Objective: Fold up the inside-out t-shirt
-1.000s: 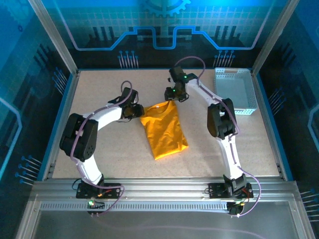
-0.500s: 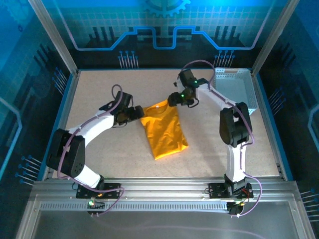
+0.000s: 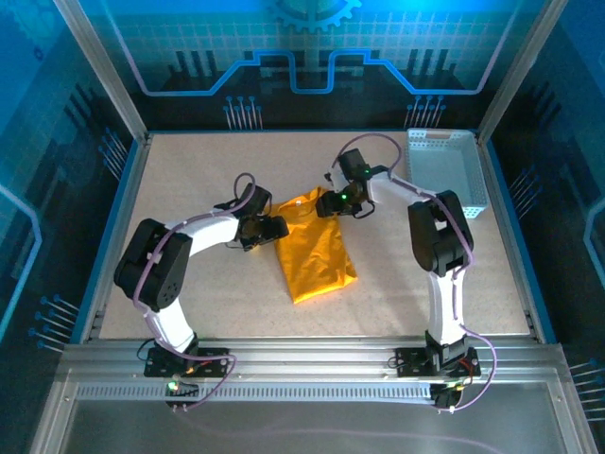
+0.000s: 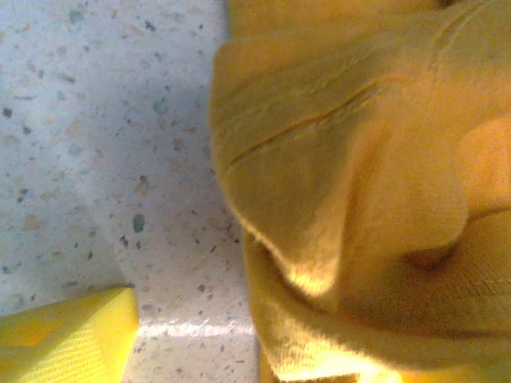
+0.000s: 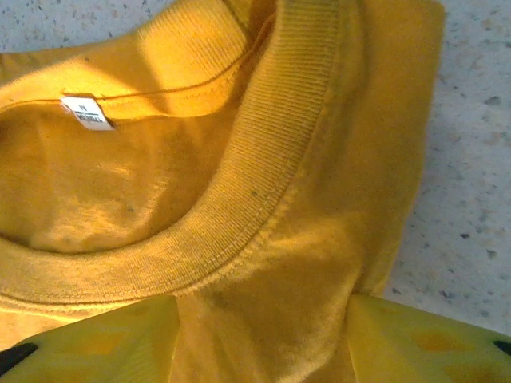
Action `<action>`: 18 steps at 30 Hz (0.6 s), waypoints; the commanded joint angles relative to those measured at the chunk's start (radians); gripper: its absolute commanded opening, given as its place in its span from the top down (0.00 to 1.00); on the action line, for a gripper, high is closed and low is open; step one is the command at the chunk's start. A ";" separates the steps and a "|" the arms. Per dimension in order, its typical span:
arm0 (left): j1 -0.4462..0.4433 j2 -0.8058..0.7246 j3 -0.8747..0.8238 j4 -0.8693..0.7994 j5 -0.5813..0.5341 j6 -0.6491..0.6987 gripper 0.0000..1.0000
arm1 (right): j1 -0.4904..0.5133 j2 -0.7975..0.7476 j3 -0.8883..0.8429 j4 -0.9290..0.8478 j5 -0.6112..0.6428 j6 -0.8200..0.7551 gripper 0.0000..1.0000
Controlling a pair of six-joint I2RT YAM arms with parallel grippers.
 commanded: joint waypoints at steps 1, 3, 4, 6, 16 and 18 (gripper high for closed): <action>-0.001 0.067 0.021 0.063 0.030 -0.026 0.22 | 0.008 0.046 0.018 -0.005 0.003 -0.010 0.43; 0.000 0.077 0.026 0.076 0.038 -0.031 0.24 | 0.007 0.053 0.029 -0.024 0.060 -0.004 0.42; 0.000 0.082 0.031 0.077 0.040 -0.034 0.25 | 0.004 0.048 0.025 -0.028 0.084 -0.001 0.42; 0.000 0.087 0.037 0.080 0.043 -0.035 0.26 | -0.001 0.019 -0.003 -0.014 0.104 -0.001 0.40; -0.001 0.124 0.067 0.114 0.080 -0.081 0.32 | 0.017 0.033 0.016 -0.039 0.140 -0.008 0.38; -0.001 0.135 0.068 0.135 0.086 -0.090 0.32 | 0.027 0.054 0.028 -0.028 0.101 -0.002 0.38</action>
